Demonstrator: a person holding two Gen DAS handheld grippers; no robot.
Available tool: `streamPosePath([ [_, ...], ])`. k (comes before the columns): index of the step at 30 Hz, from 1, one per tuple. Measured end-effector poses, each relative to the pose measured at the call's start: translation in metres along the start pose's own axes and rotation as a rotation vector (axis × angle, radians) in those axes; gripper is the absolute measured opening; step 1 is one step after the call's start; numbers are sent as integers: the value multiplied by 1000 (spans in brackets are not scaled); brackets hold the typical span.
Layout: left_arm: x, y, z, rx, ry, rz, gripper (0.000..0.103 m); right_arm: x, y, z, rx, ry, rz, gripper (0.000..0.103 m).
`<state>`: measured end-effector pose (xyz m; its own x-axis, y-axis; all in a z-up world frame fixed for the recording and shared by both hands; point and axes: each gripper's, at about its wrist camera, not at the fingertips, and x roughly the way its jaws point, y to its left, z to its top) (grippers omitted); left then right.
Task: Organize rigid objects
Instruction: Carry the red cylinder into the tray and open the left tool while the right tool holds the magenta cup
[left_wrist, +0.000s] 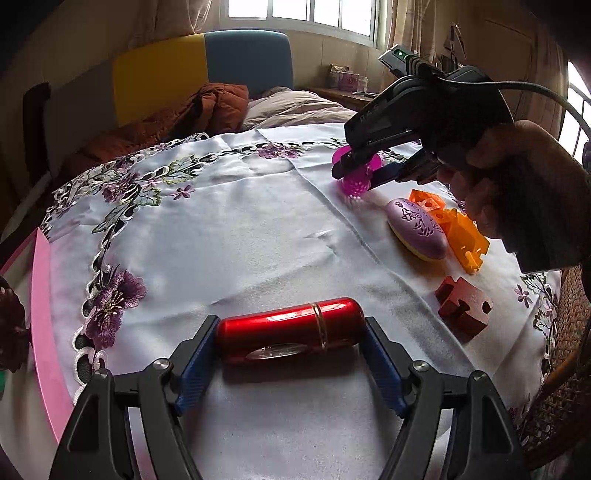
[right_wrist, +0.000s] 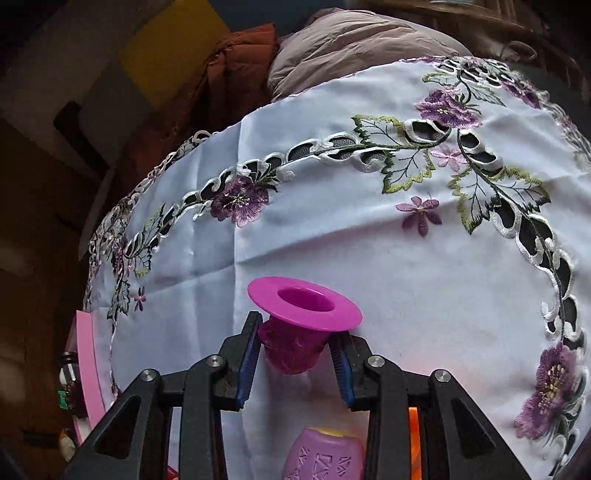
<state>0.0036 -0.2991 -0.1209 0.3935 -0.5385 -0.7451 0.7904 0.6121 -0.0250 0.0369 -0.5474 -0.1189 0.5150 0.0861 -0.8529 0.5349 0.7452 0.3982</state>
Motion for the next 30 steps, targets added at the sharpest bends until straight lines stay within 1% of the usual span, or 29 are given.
streamPosePath([
  [5,0,0,0,-3,-1,3,76,4,4,5,-6,-10,-16,38],
  [11,-2,0,0,-5,-3,4,76,6,8,5,-16,-17,-18,44],
  [13,-2,1,0,-5,-3,5,76,7,8,5,-8,-18,-12,45],
  [14,-2,1,0,-5,-4,7,76,8,7,5,-8,-17,-10,44],
  [15,-2,1,0,-6,-4,8,76,8,8,5,-14,-17,-22,37],
  [16,-2,1,0,-6,-4,8,76,8,9,4,-28,-19,-48,36],
  [20,-3,2,1,-15,1,4,76,13,17,-1,-83,-27,-100,36],
  [22,-4,2,2,-24,13,8,76,14,16,-1,-79,-23,-96,36],
  [26,-11,8,7,-92,41,7,76,13,4,0,-23,-19,-37,36],
  [28,-19,10,10,-110,30,18,76,13,7,0,-41,-19,-48,36],
  [30,-32,11,15,-119,0,35,76,13,12,-1,-77,-24,-73,35],
])
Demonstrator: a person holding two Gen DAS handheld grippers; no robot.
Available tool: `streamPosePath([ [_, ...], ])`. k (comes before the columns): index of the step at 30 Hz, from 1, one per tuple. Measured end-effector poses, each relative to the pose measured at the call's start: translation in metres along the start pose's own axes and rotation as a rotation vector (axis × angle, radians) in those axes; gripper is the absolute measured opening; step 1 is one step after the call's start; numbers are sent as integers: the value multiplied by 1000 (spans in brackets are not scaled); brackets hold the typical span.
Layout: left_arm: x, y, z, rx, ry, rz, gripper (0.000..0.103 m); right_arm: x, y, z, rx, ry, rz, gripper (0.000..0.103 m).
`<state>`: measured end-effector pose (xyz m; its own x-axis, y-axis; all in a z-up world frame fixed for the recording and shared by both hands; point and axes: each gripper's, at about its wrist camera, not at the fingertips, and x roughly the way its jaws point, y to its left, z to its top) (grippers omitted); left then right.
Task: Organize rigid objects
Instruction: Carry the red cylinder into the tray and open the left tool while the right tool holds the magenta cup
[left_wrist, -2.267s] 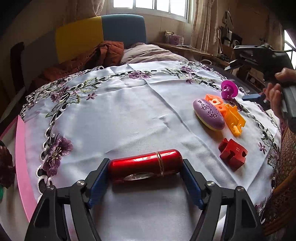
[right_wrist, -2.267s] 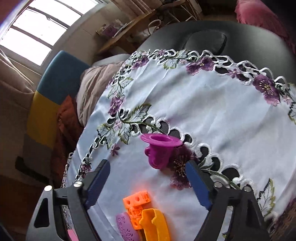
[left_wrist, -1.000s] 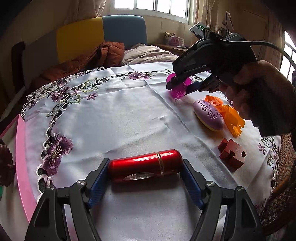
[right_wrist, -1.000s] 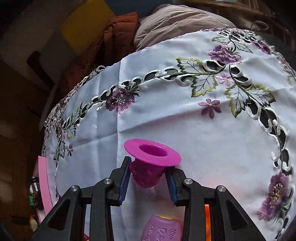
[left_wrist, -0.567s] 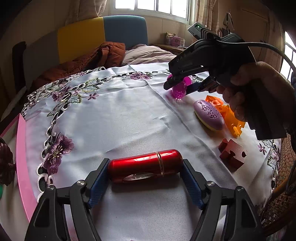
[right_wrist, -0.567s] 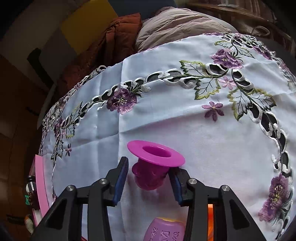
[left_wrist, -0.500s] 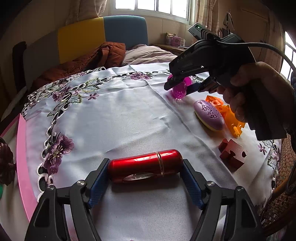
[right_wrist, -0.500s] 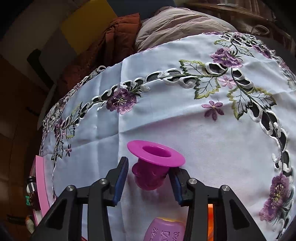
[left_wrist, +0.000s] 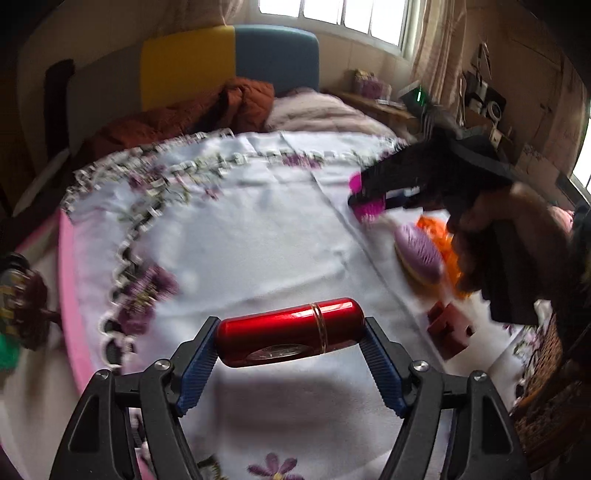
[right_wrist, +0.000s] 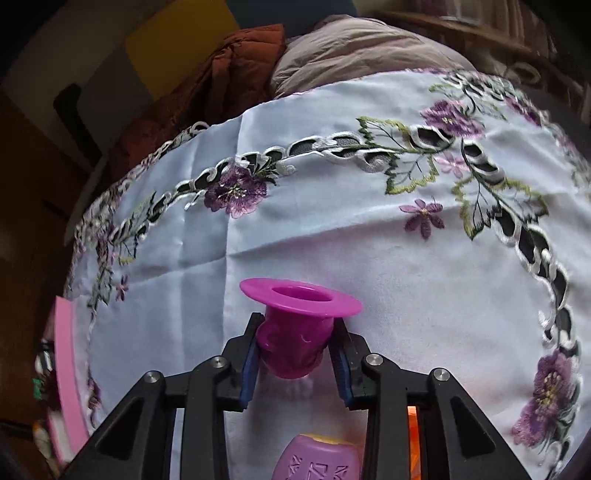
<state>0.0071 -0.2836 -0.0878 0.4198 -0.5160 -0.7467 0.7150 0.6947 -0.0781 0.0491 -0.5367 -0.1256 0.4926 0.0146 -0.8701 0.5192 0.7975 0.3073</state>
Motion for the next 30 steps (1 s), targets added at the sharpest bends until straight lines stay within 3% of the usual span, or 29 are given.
streamPosePath([
  [7,-47,17,14,-64,-77,39,76,0,13,-3,-100,-20,-73,33],
  [16,-90,61,9,-175,-113,123,76,1,23,-6,-176,-44,-122,33],
  [23,-113,110,-9,-276,-111,210,76,3,28,-6,-213,-53,-147,33],
  [30,-127,170,-46,-422,-75,239,76,1,27,-7,-213,-52,-148,33],
])
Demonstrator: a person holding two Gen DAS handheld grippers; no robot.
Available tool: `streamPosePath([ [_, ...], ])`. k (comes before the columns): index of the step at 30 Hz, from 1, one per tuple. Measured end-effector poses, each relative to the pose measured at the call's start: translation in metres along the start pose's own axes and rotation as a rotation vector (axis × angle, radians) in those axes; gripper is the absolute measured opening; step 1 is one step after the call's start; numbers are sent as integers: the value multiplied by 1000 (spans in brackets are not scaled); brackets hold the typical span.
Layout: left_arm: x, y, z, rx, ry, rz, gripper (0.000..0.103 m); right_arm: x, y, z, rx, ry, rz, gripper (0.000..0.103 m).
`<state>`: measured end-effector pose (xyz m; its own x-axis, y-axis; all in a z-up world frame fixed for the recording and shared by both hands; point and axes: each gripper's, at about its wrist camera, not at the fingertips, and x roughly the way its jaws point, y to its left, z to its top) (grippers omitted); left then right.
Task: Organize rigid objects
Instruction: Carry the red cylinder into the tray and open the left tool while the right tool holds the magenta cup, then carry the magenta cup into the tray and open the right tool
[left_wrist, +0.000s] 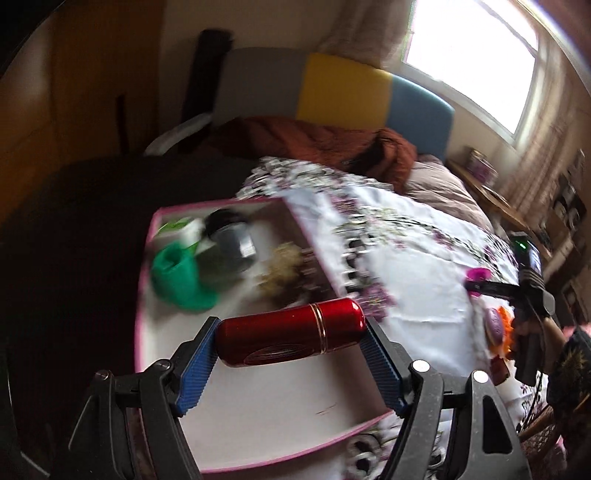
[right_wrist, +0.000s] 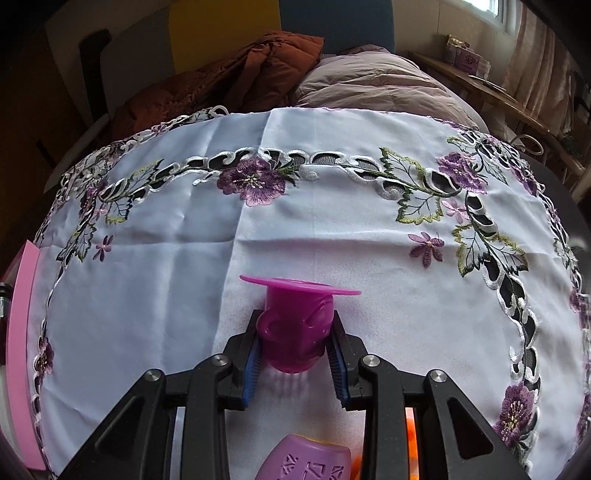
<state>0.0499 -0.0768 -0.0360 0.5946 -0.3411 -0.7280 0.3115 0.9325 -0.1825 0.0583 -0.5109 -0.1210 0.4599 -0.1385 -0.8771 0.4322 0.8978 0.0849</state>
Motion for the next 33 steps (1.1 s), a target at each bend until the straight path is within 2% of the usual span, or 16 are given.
streamPosePath([
  [4,4,44,-6,-80,31,46,76,0,-1,1,-1,2,-1,33],
  [8,16,67,-11,-131,72,68,76,0,-1,1,1,6,0,33],
  [13,34,70,-7,-106,88,83,76,0,-1,2,2,9,0,33],
  [19,53,72,2,-40,89,159,77,1,-1,2,1,9,-3,33],
  [24,64,81,2,-51,108,153,77,1,0,2,-4,7,-8,33],
  [29,46,83,0,-80,63,162,77,1,-1,2,-9,7,-9,33],
  [33,29,77,-5,-67,47,209,77,1,0,2,-16,6,-13,33],
])
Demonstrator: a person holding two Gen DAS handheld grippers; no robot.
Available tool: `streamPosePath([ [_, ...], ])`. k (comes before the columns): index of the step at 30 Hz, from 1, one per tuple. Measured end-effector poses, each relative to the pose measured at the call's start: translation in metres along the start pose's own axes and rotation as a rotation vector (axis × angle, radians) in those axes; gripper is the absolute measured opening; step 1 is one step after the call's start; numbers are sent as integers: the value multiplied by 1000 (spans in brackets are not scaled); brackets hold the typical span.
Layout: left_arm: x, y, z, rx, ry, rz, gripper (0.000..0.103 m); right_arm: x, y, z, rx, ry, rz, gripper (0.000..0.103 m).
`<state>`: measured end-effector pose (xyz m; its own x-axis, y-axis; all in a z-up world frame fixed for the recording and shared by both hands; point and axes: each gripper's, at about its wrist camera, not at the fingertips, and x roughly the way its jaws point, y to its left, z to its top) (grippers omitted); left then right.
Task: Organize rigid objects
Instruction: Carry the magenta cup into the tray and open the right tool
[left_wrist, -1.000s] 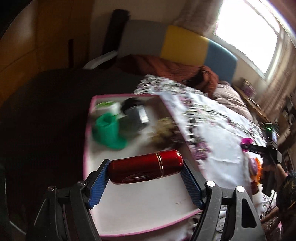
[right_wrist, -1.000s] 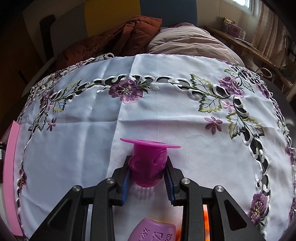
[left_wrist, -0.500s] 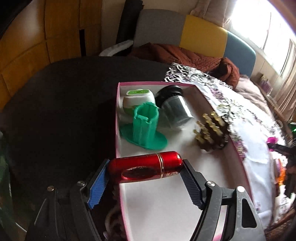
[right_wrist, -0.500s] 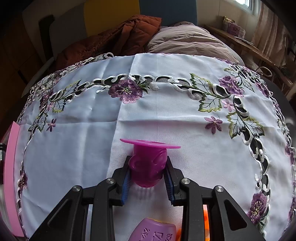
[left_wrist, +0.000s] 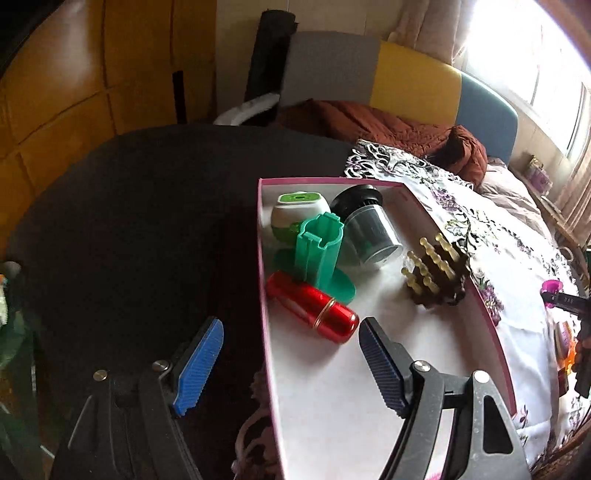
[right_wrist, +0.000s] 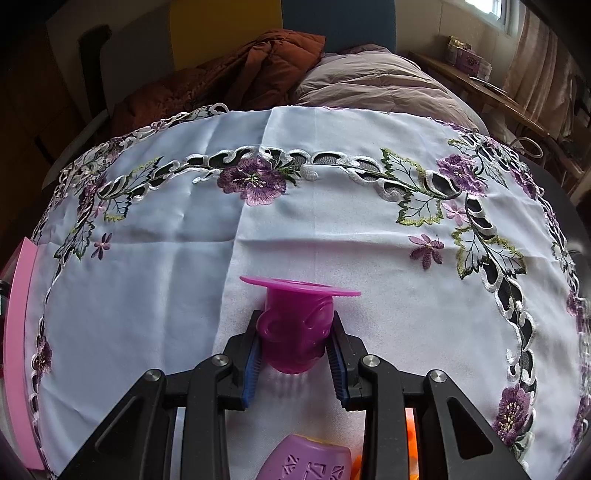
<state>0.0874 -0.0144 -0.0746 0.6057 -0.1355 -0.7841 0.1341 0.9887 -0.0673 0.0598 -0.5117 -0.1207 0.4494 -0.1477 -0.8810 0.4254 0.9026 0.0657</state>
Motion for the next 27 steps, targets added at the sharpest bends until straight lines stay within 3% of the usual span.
streamPosePath([
  [6,-25,-7,-9,0,-22,35,77,-1,2,-1,-20,-1,-12,32],
  [13,-47,-19,-5,26,-66,12,77,-2,3,-1,-37,6,-22,31],
  [27,-50,-29,-15,56,-51,-13,77,-4,10,-3,-93,-5,-63,31],
])
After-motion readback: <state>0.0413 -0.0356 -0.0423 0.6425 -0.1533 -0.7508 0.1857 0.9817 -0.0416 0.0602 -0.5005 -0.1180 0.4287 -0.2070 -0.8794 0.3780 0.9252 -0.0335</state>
